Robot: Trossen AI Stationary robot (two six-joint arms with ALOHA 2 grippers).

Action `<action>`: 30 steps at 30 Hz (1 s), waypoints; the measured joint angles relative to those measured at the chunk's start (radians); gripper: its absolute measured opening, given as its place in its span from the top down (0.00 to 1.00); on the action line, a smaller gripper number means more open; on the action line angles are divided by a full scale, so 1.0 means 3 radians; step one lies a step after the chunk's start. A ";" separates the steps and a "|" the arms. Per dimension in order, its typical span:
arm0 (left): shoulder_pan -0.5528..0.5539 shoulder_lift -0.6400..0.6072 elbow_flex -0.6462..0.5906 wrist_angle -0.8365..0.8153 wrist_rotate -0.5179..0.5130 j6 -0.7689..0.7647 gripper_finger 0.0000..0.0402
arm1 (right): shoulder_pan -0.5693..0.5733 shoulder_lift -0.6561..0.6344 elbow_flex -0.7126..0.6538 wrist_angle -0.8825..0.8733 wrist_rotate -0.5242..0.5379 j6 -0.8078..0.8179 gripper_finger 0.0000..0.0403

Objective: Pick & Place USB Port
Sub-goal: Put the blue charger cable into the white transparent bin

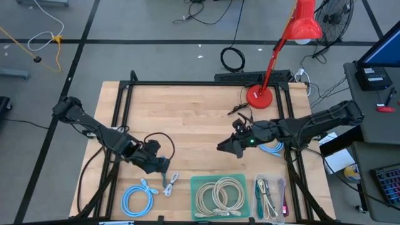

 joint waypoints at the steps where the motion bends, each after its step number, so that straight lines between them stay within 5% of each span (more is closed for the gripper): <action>1: 0.0000 0.0001 -0.0022 -0.0013 0.0021 -0.0107 0.66 | 0.0000 0.0000 0.0000 -0.0022 -0.0069 -0.0035 0.66; 10: -0.0085 0.0163 -0.0149 0.0020 0.0127 -0.0718 0.66 | 0.0004 0.0000 0.0000 -0.0075 -0.0390 -0.0184 0.66; 30: 0.0125 0.0717 -0.0149 0.0124 0.0587 -0.0414 0.66 | 0.0083 0.0000 0.0000 -0.0206 -0.0497 -0.0251 0.66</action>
